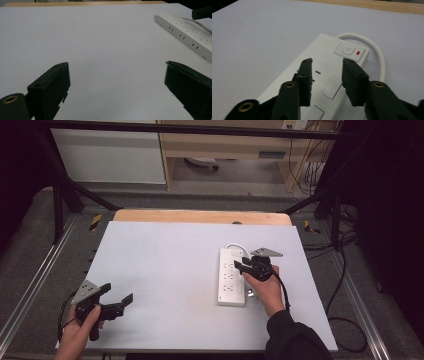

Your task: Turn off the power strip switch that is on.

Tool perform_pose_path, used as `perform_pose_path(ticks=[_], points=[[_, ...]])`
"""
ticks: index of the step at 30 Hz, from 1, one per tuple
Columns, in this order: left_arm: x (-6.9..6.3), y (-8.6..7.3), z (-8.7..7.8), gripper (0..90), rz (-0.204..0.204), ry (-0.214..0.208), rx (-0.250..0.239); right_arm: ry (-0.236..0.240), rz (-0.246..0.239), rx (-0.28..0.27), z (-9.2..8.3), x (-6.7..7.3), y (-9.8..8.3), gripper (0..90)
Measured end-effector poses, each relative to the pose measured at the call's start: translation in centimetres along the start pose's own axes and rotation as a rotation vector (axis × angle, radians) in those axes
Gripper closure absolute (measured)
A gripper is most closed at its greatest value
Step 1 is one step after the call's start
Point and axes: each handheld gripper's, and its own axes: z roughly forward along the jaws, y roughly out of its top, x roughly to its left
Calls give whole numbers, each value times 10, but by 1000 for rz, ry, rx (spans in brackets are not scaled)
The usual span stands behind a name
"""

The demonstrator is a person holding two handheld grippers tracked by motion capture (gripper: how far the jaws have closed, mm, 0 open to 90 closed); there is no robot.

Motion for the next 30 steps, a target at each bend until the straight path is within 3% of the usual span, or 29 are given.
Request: perform_pose_path(ticks=[8,19,30], points=[[0,0,0,61,0,0,0,-27,13,8,-2,-2,6,341],[0,0,0,61,1,0,1,-54,10,7,-4,-3,10,244],[0,0,0,61,-1,-1,1,-77,4,14,-6,-3,16,78]])
